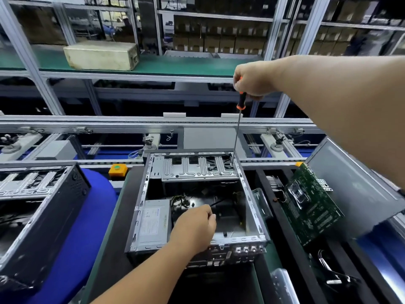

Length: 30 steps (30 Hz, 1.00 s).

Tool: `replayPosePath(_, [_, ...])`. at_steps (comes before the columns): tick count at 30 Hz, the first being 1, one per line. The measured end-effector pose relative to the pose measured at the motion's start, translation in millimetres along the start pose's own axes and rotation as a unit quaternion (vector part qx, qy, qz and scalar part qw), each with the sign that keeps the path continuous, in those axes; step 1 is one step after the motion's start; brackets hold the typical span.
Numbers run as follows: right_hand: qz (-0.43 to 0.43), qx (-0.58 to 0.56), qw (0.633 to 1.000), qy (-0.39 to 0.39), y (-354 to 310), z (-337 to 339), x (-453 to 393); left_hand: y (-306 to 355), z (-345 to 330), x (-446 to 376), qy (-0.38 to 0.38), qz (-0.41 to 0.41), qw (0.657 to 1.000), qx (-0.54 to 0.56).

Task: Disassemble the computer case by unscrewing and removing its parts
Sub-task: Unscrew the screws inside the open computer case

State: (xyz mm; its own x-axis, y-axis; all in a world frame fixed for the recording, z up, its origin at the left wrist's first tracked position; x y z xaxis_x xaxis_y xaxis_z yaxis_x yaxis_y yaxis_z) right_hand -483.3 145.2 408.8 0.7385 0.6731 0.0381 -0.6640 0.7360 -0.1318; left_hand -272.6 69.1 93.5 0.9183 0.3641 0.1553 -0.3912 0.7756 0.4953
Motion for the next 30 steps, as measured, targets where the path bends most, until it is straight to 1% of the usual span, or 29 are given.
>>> replayPosePath(3, [-0.027,0.141,0.99,-0.002,3.6,6.1,3.9,-0.4,0.3,0.2,-0.006,0.012,1.0,0.004])
replayPosePath(4, [-0.02,0.188,0.982,0.001,4.7,7.9,4.1,-0.5,0.0,0.0,-0.01,0.016,1.0,0.003])
replayPosePath(6, [0.025,0.233,0.972,0.015,6.1,9.4,-1.0,-0.6,-0.6,-1.0,-0.015,0.024,1.0,-0.001])
replayPosePath(10, [0.084,0.137,0.986,0.034,12.1,7.3,-13.5,-1.6,0.1,-3.3,-0.013,0.047,0.999,-0.003])
replayPosePath(13, [0.109,0.117,0.987,0.008,17.2,8.6,-18.9,-3.0,0.2,-5.5,-0.013,0.065,0.998,0.008])
replayPosePath(17, [0.114,0.095,0.988,-0.05,26.1,11.8,-22.9,-5.6,-1.5,-7.3,-0.025,0.094,0.995,0.021])
replayPosePath(19, [0.111,0.049,0.99,-0.078,30.6,10.9,-25.4,-5.9,-1.8,-7.1,-0.031,0.101,0.994,0.018])
replayPosePath(21, [0.104,0.013,0.99,-0.09,33.7,9.8,-25.8,-5.4,-2.3,-6.9,-0.038,0.101,0.994,0.013])
replayPosePath(23, [0.098,0.007,0.991,-0.086,33.0,9.3,-23.8,-5.0,-1.9,-7.4,-0.041,0.099,0.994,0.011])
replayPosePath(25, [0.076,0.042,0.993,-0.08,32.7,8.2,-22.2,-5.2,-2.0,-7.3,-0.046,0.098,0.994,0.015])
replayPosePath(27, [0.05,0.131,0.988,-0.058,31.3,10.6,-16.6,-4.8,-1.4,-6.3,-0.047,0.094,0.994,0.017])
replayPosePath(29, [0.066,0.207,0.976,-0.029,29.2,11.4,-16.0,-3.5,-0.8,-6.1,-0.043,0.086,0.995,0.016])
replayPosePath(30, [0.07,0.206,0.976,-0.016,30.3,11.5,-17.2,-3.5,-0.3,-5.9,-0.042,0.083,0.996,0.017])
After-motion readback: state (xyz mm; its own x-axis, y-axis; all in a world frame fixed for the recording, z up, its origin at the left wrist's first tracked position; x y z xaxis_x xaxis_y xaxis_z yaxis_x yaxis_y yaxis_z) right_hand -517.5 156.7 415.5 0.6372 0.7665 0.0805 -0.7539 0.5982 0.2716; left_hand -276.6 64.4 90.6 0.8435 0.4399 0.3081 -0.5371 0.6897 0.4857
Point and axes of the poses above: each hand's wrist, its own x-axis away from the middle knuckle, its own z-axis out of the back of the hand, y = z × x, the point moved 7 cm from there along -x, towards the middle knuckle, and after that the axes turned 11 degrees about z, right-handed, at the moved point
